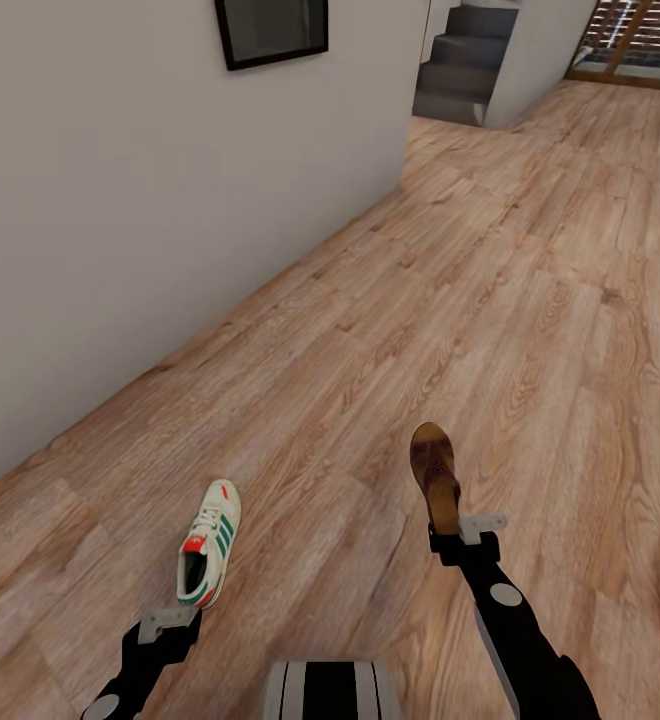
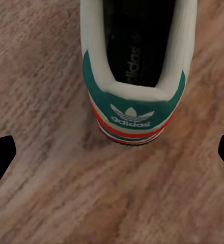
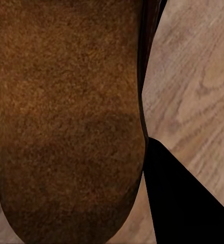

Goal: Pick up the two gym shoes and the two sandals from the corridor floor and place them onto the hallstand (shoe rack) in the corridor, making sure they are on the rack and not on the floor. Arrange them so the two gym shoes are next to each other and the two sandals are next to each other.

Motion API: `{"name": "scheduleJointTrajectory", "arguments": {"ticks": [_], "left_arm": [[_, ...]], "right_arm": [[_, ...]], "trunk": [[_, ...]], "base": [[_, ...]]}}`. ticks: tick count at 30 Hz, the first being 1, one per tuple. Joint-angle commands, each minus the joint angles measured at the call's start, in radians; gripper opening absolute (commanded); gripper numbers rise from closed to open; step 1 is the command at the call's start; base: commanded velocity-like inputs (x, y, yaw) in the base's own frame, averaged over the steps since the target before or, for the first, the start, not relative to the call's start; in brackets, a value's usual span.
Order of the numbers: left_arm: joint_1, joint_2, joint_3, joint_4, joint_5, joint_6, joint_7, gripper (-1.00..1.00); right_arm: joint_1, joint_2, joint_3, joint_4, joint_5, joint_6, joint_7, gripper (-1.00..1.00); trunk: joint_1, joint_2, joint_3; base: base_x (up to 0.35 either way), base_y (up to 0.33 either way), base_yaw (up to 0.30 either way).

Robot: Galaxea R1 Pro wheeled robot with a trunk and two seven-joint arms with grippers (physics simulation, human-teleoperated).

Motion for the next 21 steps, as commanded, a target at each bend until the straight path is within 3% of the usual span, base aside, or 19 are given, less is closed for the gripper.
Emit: {"name": "scheduleJointTrajectory", "arguments": {"ticks": [1, 14, 21], "left_arm": [[0.000, 0.000, 0.000, 0.001, 0.009, -0.003, -0.003, 1.00], [0.000, -0.001, -0.001, 0.000, 0.009, -0.004, -0.003, 1.00], [0.000, -0.001, -0.003, -0.003, 0.008, -0.003, -0.003, 1.00]], "right_arm": [[0.000, 0.001, -0.001, -0.002, 0.008, 0.006, 0.000, -1.00], [0.000, 0.000, -0.009, -0.011, 0.007, 0.006, 0.000, -1.00], [0.000, -0.002, -0.010, -0.146, 0.007, 0.008, 0.000, -1.00]], "trunk": [[0.000, 0.000, -0.001], [0.000, 0.000, -0.001], [0.000, 0.000, -0.001]], "base": [[0.089, 0.000, 0.000], [0.020, 0.000, 0.000], [0.000, 0.000, 0.000]]}}
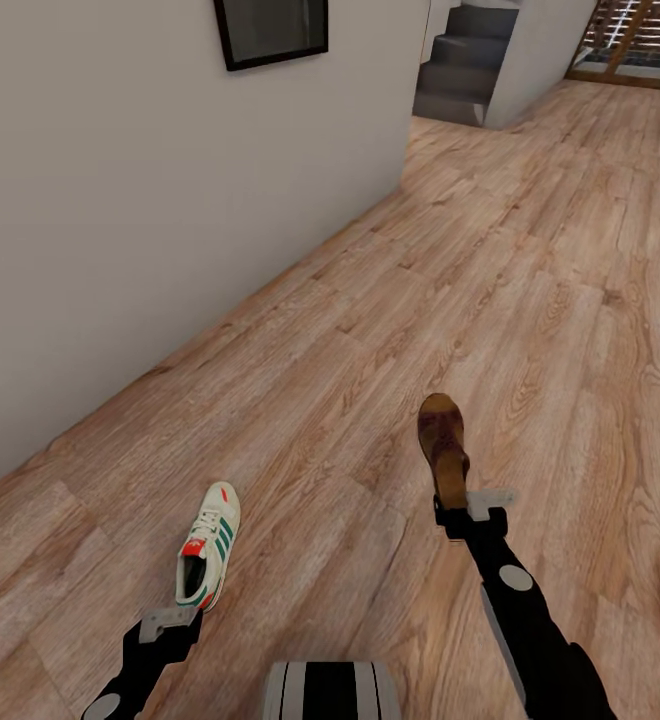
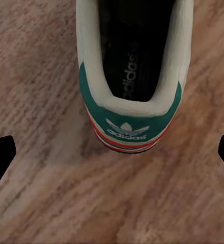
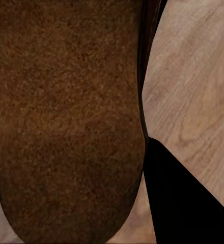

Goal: Pick up the two gym shoes and the two sandals from the corridor floor and place them onto the hallstand (shoe rack) in the corridor, making sure they are on the rack and not on the floor. Arrange them so the two gym shoes are next to each other and the two sandals are next to each other.

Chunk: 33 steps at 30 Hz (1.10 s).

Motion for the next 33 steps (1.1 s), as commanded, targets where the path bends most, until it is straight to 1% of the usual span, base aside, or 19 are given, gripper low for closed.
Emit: {"name": "scheduleJointTrajectory", "arguments": {"ticks": [1, 5, 10, 33], "left_arm": [[0.000, 0.000, 0.000, 0.000, 0.009, -0.002, -0.003, 1.00], [0.000, 0.000, 0.000, -0.004, 0.009, -0.002, -0.003, 1.00], [0.000, -0.001, 0.000, -0.005, 0.007, -0.003, -0.003, 1.00], [0.000, 0.000, 0.000, -0.005, 0.007, -0.004, -0.003, 1.00]], "right_arm": [[0.000, 0.001, 0.000, -0.027, 0.007, 0.007, 0.000, -1.00], [0.000, 0.001, 0.001, -0.068, 0.008, 0.008, 0.000, -1.00], [0.000, 0.001, 0.002, -0.072, 0.009, 0.007, 0.000, -1.00], [0.001, 0.003, 0.004, -0.042, 0.008, 0.007, 0.000, -1.00]], "trunk": [[0.000, 0.000, -0.001], [0.000, 0.000, -0.001], [0.000, 0.000, -0.001], [0.000, 0.000, -0.001]], "base": [[0.016, 0.000, 0.000], [0.071, 0.000, 0.000], [0.067, 0.000, 0.000], [0.035, 0.000, 0.000]]}}
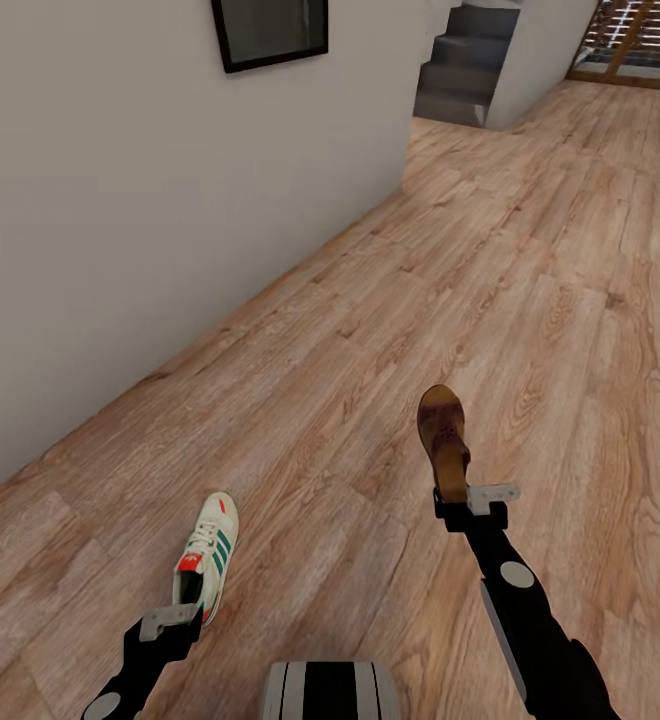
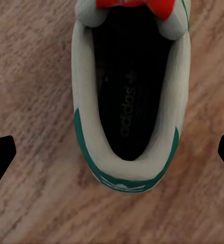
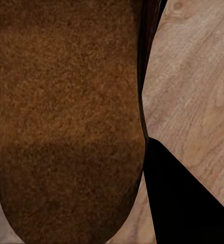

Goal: Pick up the two gym shoes and the two sandals from the corridor floor and place them onto the hallstand (shoe rack) in the corridor, making sure they are on the rack and not on the floor. Arrange them so the two gym shoes are next to each other and the two sandals are next to each other.

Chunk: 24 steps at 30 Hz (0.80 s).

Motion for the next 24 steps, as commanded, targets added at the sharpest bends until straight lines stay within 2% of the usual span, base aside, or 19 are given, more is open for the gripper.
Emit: {"name": "scheduleJointTrajectory", "arguments": {"ticks": [1, 12, 24], "left_arm": [[0.000, 0.000, 0.000, 0.001, 0.009, -0.002, -0.003, 1.00], [0.000, -0.001, 0.000, 0.002, 0.009, -0.002, -0.002, 1.00], [0.000, -0.001, 0.000, 0.001, 0.005, -0.002, -0.003, 1.00]], "right_arm": [[0.000, 0.001, -0.001, -0.001, 0.007, 0.006, -0.001, -1.00], [0.000, 0.001, 0.000, -0.001, 0.007, 0.006, -0.001, -1.00], [0.000, 0.002, -0.001, -0.004, 0.006, 0.006, -0.001, -1.00]], "trunk": [[0.000, 0.000, -0.001], [0.000, 0.000, -0.001], [0.000, 0.000, -0.001]], "base": [[0.010, 0.000, 0.000], [0.106, 0.000, 0.000], [0.017, 0.000, 0.000]]}}
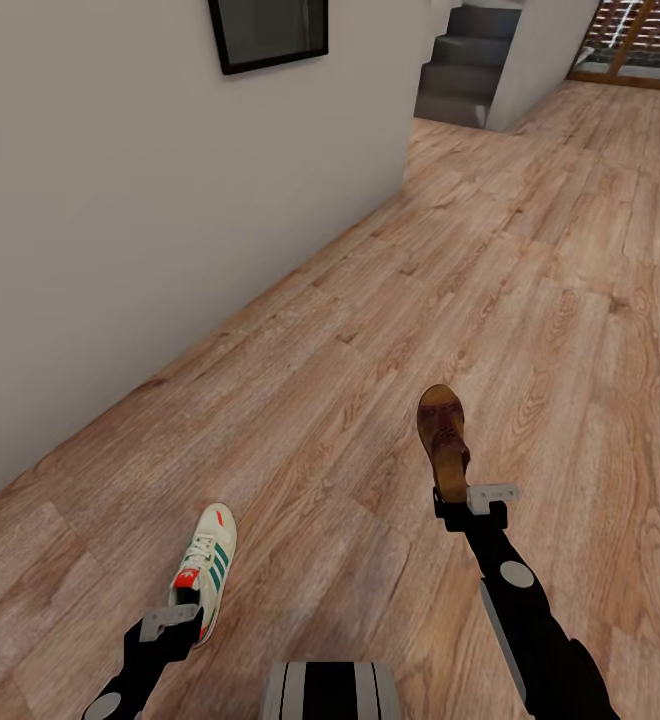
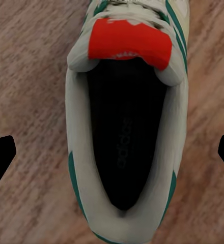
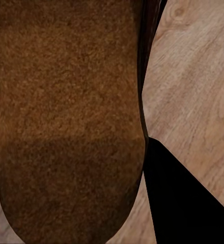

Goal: Pick up the two gym shoes and the two sandals from the corridor floor and place them onto the hallstand (shoe rack) in the corridor, making sure they are on the rack and not on the floor. Arrange them so the two gym shoes are next to each other and the two sandals are next to each other.

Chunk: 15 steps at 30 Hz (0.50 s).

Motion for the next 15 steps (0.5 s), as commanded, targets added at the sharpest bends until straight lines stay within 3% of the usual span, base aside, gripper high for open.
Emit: {"name": "scheduleJointTrajectory", "arguments": {"ticks": [1, 15], "left_arm": [[0.000, 0.000, 0.000, 0.000, 0.008, -0.002, -0.003, 1.00], [0.000, 0.000, -0.002, -0.002, 0.006, -0.002, -0.004, 1.00]], "right_arm": [[0.000, 0.001, -0.001, -0.002, 0.007, 0.006, -0.001, -1.00], [0.000, 0.003, 0.000, -0.069, 0.004, 0.030, -0.002, -1.00]], "trunk": [[0.000, 0.000, -0.001], [0.000, 0.000, -0.001]], "base": [[0.002, 0.000, 0.000], [0.000, 0.000, 0.000]]}}
